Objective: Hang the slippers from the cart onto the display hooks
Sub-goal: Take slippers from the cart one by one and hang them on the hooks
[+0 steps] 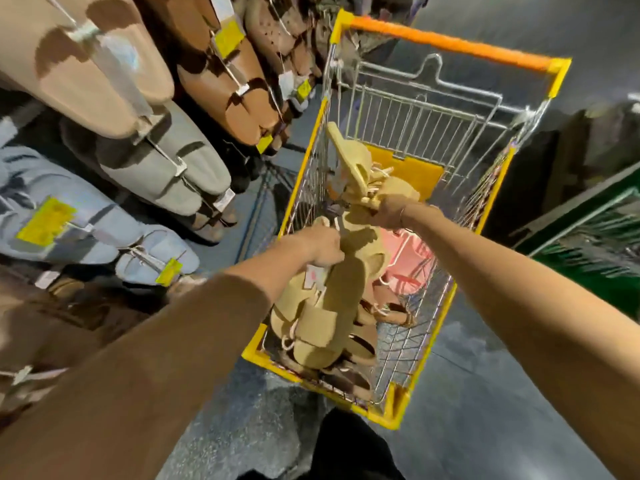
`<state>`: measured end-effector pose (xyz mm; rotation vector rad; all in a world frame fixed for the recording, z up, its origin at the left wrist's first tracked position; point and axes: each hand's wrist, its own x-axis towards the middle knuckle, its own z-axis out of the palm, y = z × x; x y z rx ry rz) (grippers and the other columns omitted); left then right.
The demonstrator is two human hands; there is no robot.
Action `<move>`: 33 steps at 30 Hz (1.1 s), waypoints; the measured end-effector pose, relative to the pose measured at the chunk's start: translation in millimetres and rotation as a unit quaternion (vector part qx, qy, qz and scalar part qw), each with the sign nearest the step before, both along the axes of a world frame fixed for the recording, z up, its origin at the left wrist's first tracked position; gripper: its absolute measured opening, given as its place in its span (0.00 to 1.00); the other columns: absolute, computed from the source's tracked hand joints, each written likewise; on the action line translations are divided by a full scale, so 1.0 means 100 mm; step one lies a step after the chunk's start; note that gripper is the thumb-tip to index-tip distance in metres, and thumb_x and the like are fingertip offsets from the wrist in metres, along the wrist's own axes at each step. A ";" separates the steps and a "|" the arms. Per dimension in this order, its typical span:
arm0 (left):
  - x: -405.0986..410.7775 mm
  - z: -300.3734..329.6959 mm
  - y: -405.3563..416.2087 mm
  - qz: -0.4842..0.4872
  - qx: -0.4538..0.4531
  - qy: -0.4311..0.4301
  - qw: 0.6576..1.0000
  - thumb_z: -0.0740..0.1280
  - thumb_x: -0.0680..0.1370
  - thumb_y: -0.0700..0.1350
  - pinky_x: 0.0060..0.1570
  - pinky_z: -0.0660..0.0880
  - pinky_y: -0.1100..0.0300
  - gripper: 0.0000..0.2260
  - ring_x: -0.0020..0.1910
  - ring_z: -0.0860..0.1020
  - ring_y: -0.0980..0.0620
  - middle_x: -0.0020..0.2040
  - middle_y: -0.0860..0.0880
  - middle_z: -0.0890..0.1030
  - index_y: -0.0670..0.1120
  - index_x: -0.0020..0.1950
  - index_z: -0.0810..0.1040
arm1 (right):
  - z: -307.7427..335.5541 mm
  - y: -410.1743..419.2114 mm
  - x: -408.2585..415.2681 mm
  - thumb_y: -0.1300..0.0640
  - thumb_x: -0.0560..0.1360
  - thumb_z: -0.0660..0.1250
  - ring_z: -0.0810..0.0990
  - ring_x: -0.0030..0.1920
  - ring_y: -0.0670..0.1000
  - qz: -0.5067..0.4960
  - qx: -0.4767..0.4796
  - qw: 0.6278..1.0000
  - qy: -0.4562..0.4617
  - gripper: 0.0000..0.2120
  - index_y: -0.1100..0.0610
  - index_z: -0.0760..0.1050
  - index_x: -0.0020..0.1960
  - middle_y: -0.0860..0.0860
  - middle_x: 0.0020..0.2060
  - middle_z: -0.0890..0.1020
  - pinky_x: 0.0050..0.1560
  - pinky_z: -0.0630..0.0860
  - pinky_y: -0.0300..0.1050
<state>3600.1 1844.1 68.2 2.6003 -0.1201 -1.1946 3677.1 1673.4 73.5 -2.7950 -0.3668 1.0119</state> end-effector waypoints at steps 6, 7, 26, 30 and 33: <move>0.16 -0.50 0.13 0.054 -0.044 0.016 0.997 0.60 0.83 0.48 0.42 0.69 0.56 0.13 0.44 0.77 0.44 0.45 0.46 0.80 0.42 0.46 0.79 | -0.63 0.16 0.63 0.57 0.74 0.68 0.75 0.39 0.56 -0.073 0.021 0.996 -0.044 0.08 0.58 0.75 0.51 0.59 0.51 0.82 0.39 0.70 0.44; 0.18 -0.57 0.17 0.067 -0.051 0.015 0.996 0.61 0.83 0.49 0.43 0.69 0.56 0.12 0.45 0.76 0.46 0.46 0.48 0.80 0.43 0.47 0.79 | -0.75 0.18 0.71 0.57 0.75 0.67 0.77 0.41 0.57 -0.079 0.029 0.996 -0.041 0.10 0.58 0.75 0.55 0.58 0.52 0.82 0.39 0.71 0.44; 0.44 -0.31 -0.45 0.346 -0.200 -0.053 0.915 0.59 0.84 0.47 0.47 0.72 0.54 0.14 0.43 0.74 0.47 0.44 0.43 0.76 0.51 0.37 0.68 | -0.72 -0.23 0.11 0.53 0.78 0.64 0.79 0.42 0.59 -0.186 0.146 0.953 -0.190 0.10 0.59 0.80 0.48 0.59 0.44 0.82 0.38 0.69 0.45; 0.24 -0.16 -0.54 0.366 -0.184 -0.032 0.912 0.57 0.85 0.52 0.61 0.76 0.47 0.15 0.50 0.81 0.44 0.51 0.43 0.83 0.50 0.39 0.69 | -0.46 -0.25 -0.10 0.54 0.76 0.64 0.81 0.43 0.60 -0.169 0.162 0.950 -0.205 0.10 0.59 0.81 0.45 0.58 0.42 0.84 0.38 0.74 0.47; 0.07 -0.04 -0.55 0.421 -0.220 -0.007 0.880 0.55 0.85 0.56 0.55 0.79 0.51 0.19 0.53 0.82 0.47 0.59 0.42 0.81 0.42 0.61 0.75 | -0.25 -0.19 -0.33 0.53 0.77 0.63 0.80 0.40 0.57 -0.165 0.192 0.941 -0.224 0.11 0.58 0.81 0.43 0.56 0.40 0.84 0.37 0.73 0.47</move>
